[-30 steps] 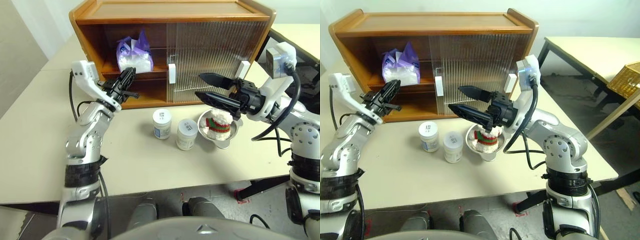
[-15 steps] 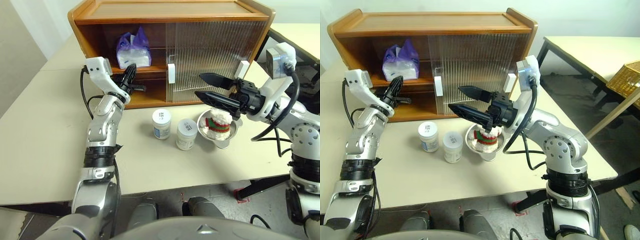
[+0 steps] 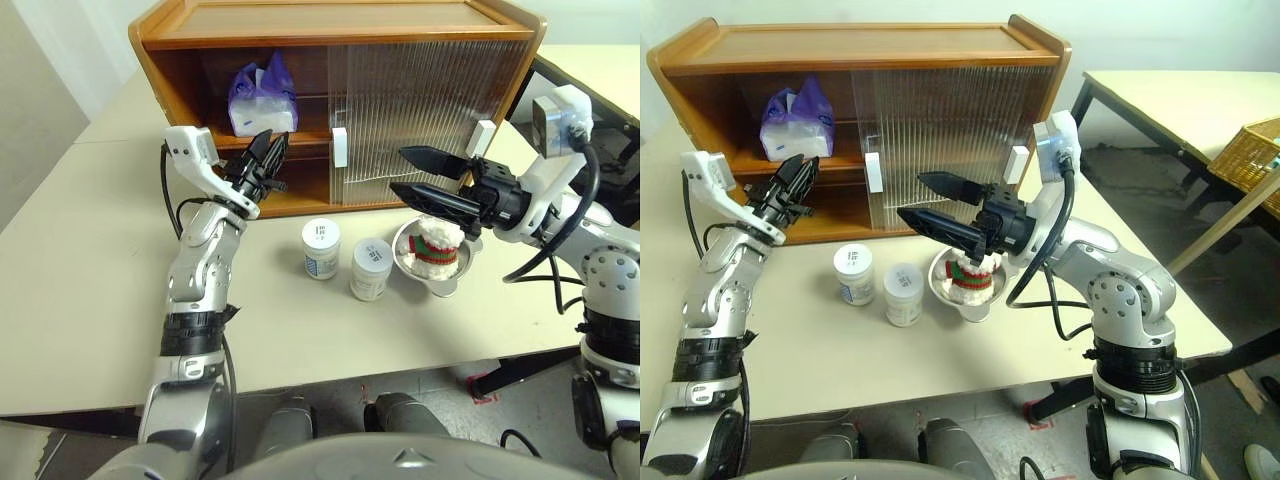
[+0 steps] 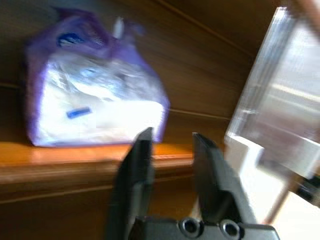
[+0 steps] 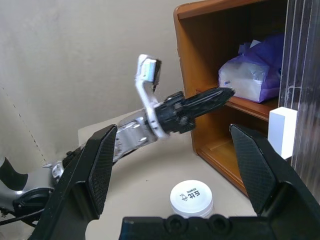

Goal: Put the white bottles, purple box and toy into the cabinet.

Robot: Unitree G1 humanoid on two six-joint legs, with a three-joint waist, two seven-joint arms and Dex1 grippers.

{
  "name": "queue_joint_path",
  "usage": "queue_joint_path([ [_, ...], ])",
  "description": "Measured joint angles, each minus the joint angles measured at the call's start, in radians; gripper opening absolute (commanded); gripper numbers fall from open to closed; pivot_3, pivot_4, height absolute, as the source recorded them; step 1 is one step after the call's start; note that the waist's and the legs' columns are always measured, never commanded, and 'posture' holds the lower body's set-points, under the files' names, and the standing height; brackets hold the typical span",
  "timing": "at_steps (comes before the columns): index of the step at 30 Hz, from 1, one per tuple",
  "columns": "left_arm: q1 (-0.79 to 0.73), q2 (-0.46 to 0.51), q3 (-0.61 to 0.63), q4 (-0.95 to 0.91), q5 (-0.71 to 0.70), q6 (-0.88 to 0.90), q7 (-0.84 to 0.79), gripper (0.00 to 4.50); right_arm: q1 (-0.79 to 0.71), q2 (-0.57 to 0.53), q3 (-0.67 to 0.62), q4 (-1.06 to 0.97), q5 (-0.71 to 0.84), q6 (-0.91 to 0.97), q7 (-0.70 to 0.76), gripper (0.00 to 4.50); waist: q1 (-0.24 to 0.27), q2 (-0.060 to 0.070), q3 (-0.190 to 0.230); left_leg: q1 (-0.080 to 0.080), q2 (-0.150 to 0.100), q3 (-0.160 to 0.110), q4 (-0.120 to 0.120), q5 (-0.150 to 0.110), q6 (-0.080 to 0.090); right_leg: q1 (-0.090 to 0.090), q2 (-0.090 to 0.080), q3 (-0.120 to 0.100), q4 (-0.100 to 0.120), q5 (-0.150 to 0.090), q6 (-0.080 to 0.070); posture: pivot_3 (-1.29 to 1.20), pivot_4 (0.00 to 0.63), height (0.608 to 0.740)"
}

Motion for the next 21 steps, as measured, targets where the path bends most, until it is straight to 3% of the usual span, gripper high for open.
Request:
queue_joint_path([
  [5,0.224,0.122,0.021,-0.116,-0.085,0.017,-0.187,4.46,-0.001,-0.002,0.001,0.003,0.0,0.0,0.005,4.5,-0.005,0.0,0.0,0.0,0.002,-0.004,-0.002,-0.001,0.0,-0.002,0.0,0.0,0.0,-0.002,-0.003,-0.07,0.043,0.74],
  [9,0.378,0.218,0.038,-0.128,-0.106,-0.004,-0.368,4.49,-0.006,-0.002,0.001,0.01,0.0,0.0,0.016,4.5,-0.002,0.001,0.0,-0.002,0.008,-0.008,-0.002,-0.001,-0.001,-0.005,-0.003,0.001,0.001,-0.002,-0.006,-0.07,0.042,0.74],
  [13,0.455,0.253,0.039,-0.129,-0.124,-0.019,-0.486,4.49,-0.012,-0.002,0.002,0.017,0.0,0.0,0.023,4.5,0.008,0.002,-0.001,-0.007,0.009,-0.009,-0.002,-0.001,-0.001,-0.014,-0.004,0.0,0.001,0.0,-0.011,-0.06,0.041,0.74],
  [16,0.5,0.295,0.02,-0.124,-0.094,-0.038,-0.554,4.49,-0.014,-0.003,0.002,0.021,-0.001,0.0,0.028,4.5,0.008,0.003,-0.002,-0.012,0.01,-0.009,-0.002,-0.002,-0.002,-0.017,-0.004,0.0,0.002,0.006,-0.022,-0.06,0.041,0.74],
  [21,0.496,0.305,-0.042,-0.051,-0.002,-0.135,-0.601,4.49,-0.021,-0.003,0.002,0.031,-0.002,0.0,0.033,4.5,0.009,0.007,-0.005,-0.015,0.012,-0.008,-0.003,-0.002,-0.002,-0.021,-0.002,0.0,0.002,0.007,-0.025,-0.07,0.04,0.74],
])
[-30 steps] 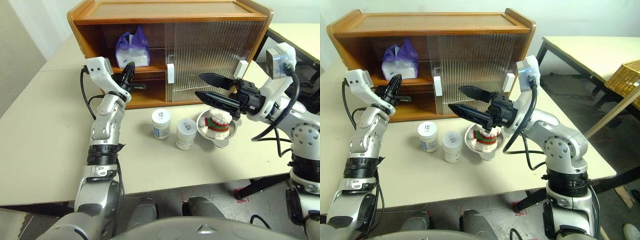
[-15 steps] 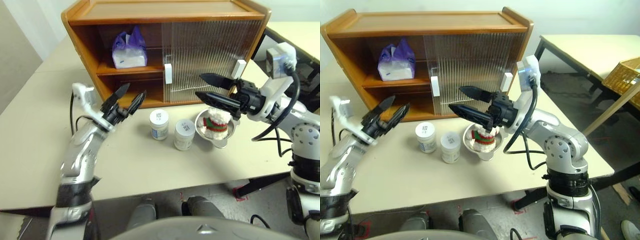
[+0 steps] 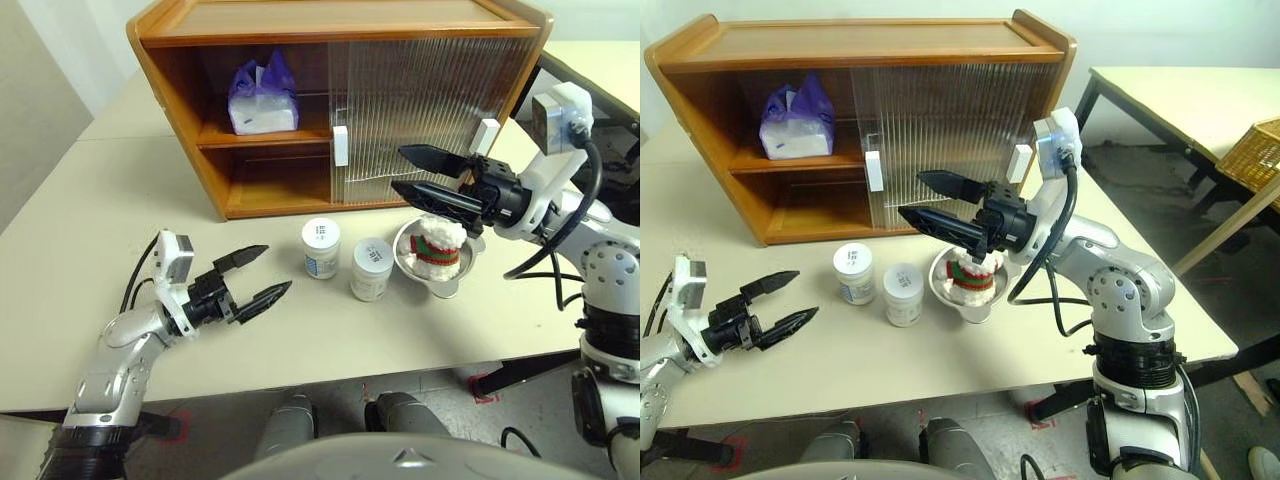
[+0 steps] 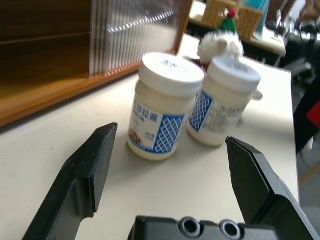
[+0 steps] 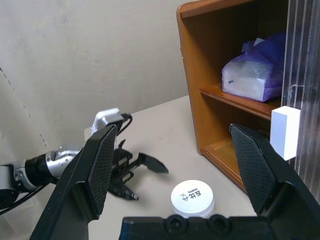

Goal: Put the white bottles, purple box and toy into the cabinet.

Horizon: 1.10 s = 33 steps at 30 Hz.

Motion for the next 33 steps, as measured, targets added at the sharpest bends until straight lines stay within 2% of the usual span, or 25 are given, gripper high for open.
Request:
queue_joint_path([
  [8,-0.12,-0.099,-0.056,0.187,0.096,-0.122,0.028,4.49,-0.001,0.0,0.0,-0.001,0.0,0.0,-0.002,4.5,-0.003,0.0,0.0,-0.001,0.001,0.002,0.001,0.001,0.001,0.0,0.0,0.0,0.0,0.002,0.003,-0.09,0.041,0.74],
  [15,-0.208,-0.174,-0.097,0.313,0.147,-0.187,0.052,4.49,0.0,-0.004,-0.001,-0.008,0.002,0.003,-0.013,4.5,-0.007,0.0,0.0,-0.001,0.001,0.002,0.002,0.002,0.003,0.001,0.0,0.0,0.0,0.0,0.015,-0.11,0.047,0.74],
  [24,-0.25,-0.202,-0.126,0.391,0.169,-0.227,0.053,4.49,0.021,-0.018,-0.008,-0.038,0.011,0.006,-0.037,4.5,-0.018,0.001,0.0,-0.001,0.001,0.002,0.002,0.004,0.004,0.001,0.001,0.0,0.0,0.0,0.018,-0.13,0.051,0.74],
  [25,-0.252,-0.205,-0.129,0.399,0.171,-0.232,0.053,4.43,0.024,-0.018,-0.008,-0.039,0.013,0.006,-0.04,4.5,-0.019,0.001,0.0,-0.001,0.001,0.002,0.002,0.004,0.004,0.001,0.001,0.001,0.0,0.0,0.018,-0.13,0.051,0.74],
  [27,-0.255,-0.21,-0.131,0.413,0.178,-0.241,0.053,4.04,0.026,-0.019,-0.009,-0.041,0.015,0.006,-0.043,4.5,-0.023,0.001,0.0,-0.001,0.0,0.003,0.002,0.004,0.004,0.002,0.001,0.001,0.0,0.0,0.018,-0.13,0.051,0.74],
  [30,-0.264,-0.213,-0.134,0.432,0.185,-0.252,0.054,3.16,0.028,-0.021,-0.011,-0.042,0.016,0.006,-0.044,4.5,-0.025,0.001,0.0,-0.001,0.0,0.003,0.002,0.005,0.004,0.002,0.001,0.001,0.0,0.0,0.018,-0.13,0.049,0.74],
  [33,-0.271,-0.22,-0.135,0.445,0.186,-0.261,0.054,3.04,0.028,-0.022,-0.011,-0.043,0.016,0.006,-0.044,4.5,-0.025,0.001,0.0,-0.001,0.0,0.002,0.002,0.005,0.005,0.002,0.0,0.001,0.0,0.0,0.018,-0.13,0.047,0.74],
])
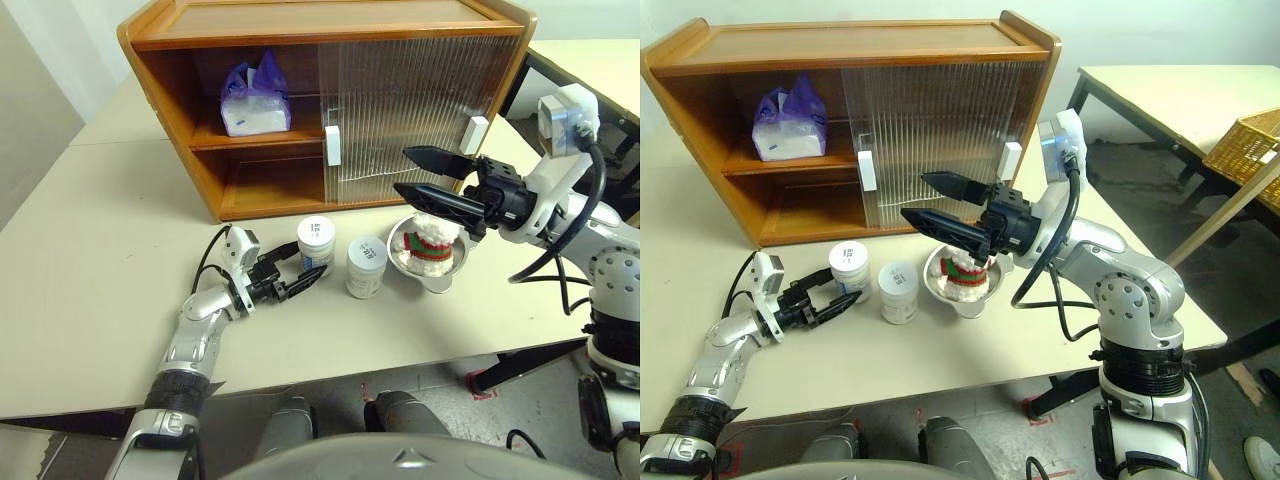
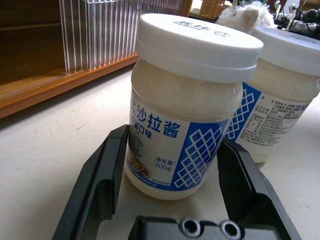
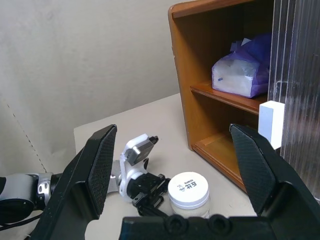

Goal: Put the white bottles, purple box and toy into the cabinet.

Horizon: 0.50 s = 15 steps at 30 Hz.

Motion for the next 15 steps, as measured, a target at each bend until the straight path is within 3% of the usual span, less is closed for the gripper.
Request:
queue_joint_path([
  [11,-0.039,-0.023,-0.007,0.037,0.004,-0.01,0.004,3.04,0.0,-0.001,0.0,0.0,0.0,0.0,0.0,4.5,-0.001,0.0,0.0,0.0,-0.002,0.0,0.001,0.001,0.001,0.001,-0.001,0.001,-0.001,0.001,0.002,-0.14,0.045,0.74],
  [15,-0.035,-0.017,-0.008,0.03,0.004,-0.005,0.005,4.4,0.0,-0.002,0.0,0.0,0.0,0.0,0.0,4.5,-0.002,0.0,0.0,0.0,-0.002,0.0,0.0,0.001,0.001,0.0,-0.001,0.001,-0.001,0.001,0.002,-0.13,0.043,0.74],
])
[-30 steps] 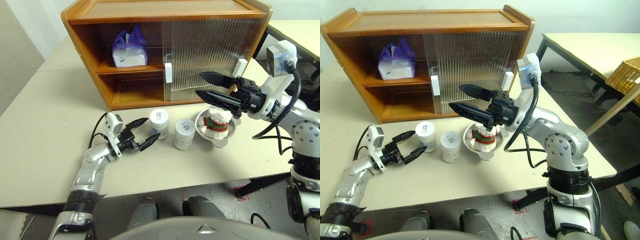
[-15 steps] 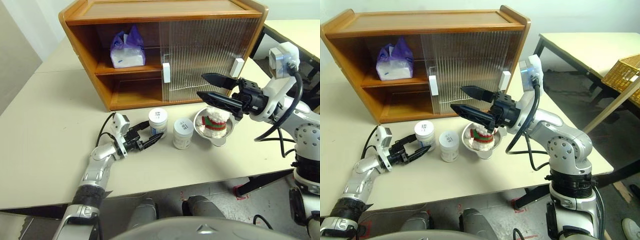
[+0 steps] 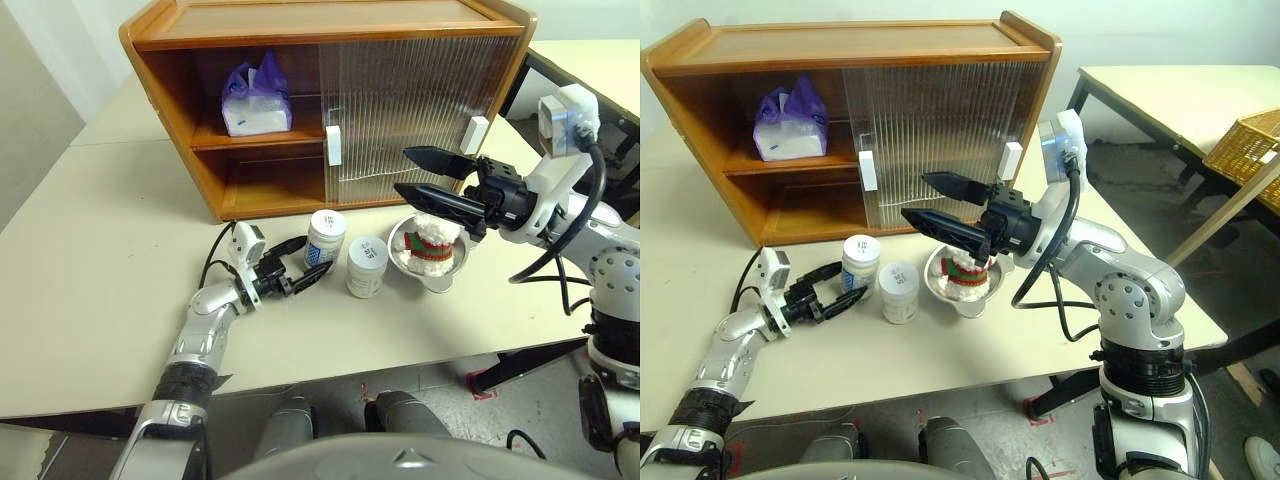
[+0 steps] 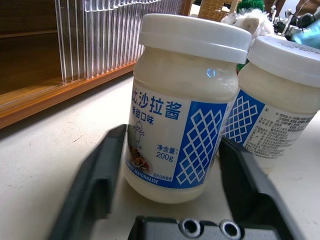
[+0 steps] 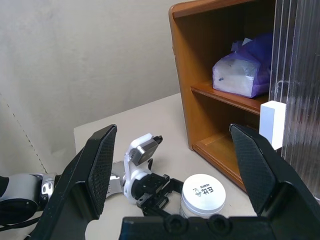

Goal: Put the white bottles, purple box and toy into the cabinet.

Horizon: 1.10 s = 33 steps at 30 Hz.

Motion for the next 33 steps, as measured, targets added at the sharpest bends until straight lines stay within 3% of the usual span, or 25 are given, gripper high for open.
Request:
queue_joint_path([
  [13,0.052,0.003,0.004,-0.071,-0.004,0.028,0.034,4.46,-0.003,-0.001,0.0,0.005,0.0,0.0,0.004,4.5,-0.005,0.0,0.0,0.0,-0.001,0.0,0.0,0.0,0.0,0.0,0.0,0.0,0.0,0.0,0.001,-0.12,0.04,0.74],
  [26,-0.011,-0.03,-0.004,-0.005,0.0,0.012,0.042,4.46,-0.006,-0.01,0.0,0.005,0.0,0.0,0.004,4.5,-0.007,0.0,0.0,0.0,-0.001,0.0,0.0,0.0,0.0,0.0,0.0,0.0,0.0,0.001,0.004,-0.14,0.038,0.74],
  [30,-0.014,-0.032,-0.005,0.008,0.001,-0.007,0.04,3.18,-0.006,-0.01,0.0,0.005,0.0,0.0,0.002,4.5,-0.007,0.0,0.0,0.0,-0.001,0.0,0.0,0.0,0.0,0.001,0.0,0.0,0.0,0.001,0.003,-0.13,0.037,0.74],
  [33,-0.014,-0.032,-0.005,0.018,0.001,-0.02,0.041,3.1,-0.006,-0.01,0.0,0.005,0.0,0.0,0.002,4.5,-0.008,0.0,0.0,0.0,-0.002,0.0,0.001,0.0,0.0,0.001,0.0,0.0,0.0,0.001,0.003,-0.13,0.038,0.74],
])
